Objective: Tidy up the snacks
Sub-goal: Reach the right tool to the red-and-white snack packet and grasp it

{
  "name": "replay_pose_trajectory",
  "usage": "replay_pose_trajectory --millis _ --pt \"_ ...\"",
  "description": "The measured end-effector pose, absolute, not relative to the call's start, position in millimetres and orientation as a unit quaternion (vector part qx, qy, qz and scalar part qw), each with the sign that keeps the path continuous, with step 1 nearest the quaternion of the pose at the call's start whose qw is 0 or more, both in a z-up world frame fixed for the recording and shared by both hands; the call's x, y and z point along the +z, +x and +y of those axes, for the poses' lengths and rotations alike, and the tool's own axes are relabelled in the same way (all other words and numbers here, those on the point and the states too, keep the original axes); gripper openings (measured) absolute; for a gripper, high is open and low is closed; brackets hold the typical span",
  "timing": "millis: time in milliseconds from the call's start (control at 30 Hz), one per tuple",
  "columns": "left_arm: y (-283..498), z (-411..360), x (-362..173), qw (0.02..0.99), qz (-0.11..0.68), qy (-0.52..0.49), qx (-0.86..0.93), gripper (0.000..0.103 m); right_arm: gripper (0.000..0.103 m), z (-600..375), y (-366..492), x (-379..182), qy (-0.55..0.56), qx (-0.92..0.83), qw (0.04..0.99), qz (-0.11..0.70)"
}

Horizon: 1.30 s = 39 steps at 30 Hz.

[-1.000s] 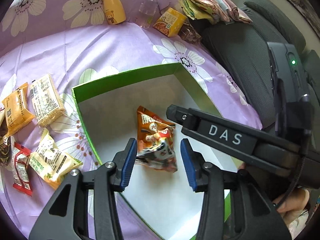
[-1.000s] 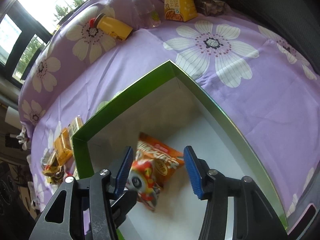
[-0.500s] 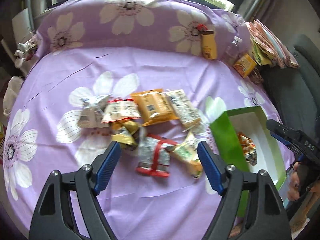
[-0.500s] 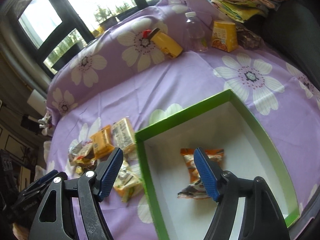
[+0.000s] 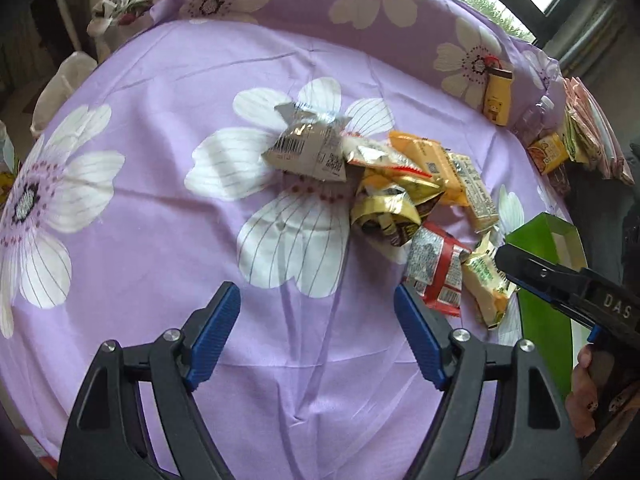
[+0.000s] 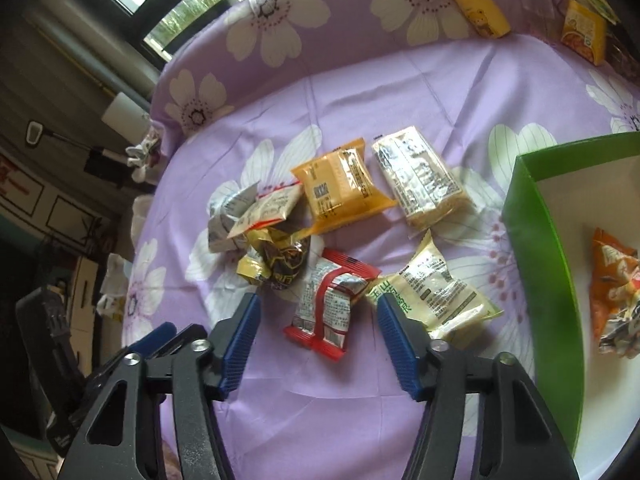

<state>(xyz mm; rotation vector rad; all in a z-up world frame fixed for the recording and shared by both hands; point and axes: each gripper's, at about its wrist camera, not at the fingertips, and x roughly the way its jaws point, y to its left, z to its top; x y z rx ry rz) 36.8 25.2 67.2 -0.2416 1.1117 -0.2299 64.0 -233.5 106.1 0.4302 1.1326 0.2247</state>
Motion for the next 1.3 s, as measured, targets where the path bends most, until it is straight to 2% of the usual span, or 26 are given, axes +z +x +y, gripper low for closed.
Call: replay_pose_trajectory --millis 67,133,433,500,733,1000,1133,1300 --pt "37.8 25.2 61.7 0.832 0.532 -0.116 -0.109 0.074 0.046 -226.2 66.1 92.5 0.201 0.107 0.807 0.545" --pt "37.8 23.9 62.6 0.840 0.524 -0.102 -0.099 0.074 0.043 -222.7 68.2 82.5 0.205 0.113 0.797 0.556" --pt "42.4 20.0 54.1 0.833 0.534 -0.103 -0.104 0.070 0.041 -213.5 79.0 55.2 0.189 0.095 0.789 0.576" --pt "42.1 20.0 52.4 0.830 0.537 -0.105 -0.105 0.070 0.032 -209.4 81.3 50.0 0.185 0.098 0.787 0.580" --pt "41.9 20.9 52.2 0.828 0.539 -0.107 -0.107 0.070 0.019 -199.8 68.4 61.5 0.147 0.128 0.803 0.563" --pt "38.1 16.5 52.9 0.823 0.544 -0.111 -0.118 0.070 0.018 -183.5 36.0 67.1 0.145 0.215 0.759 0.598" --pt "35.0 11.3 50.4 0.818 0.550 -0.110 -0.125 0.070 0.018 -179.7 29.4 59.5 0.121 0.202 0.740 0.630" --pt "32.6 3.9 48.6 0.810 0.557 -0.112 -0.145 0.063 0.030 -193.8 27.7 72.4 0.106 0.161 0.763 0.617"
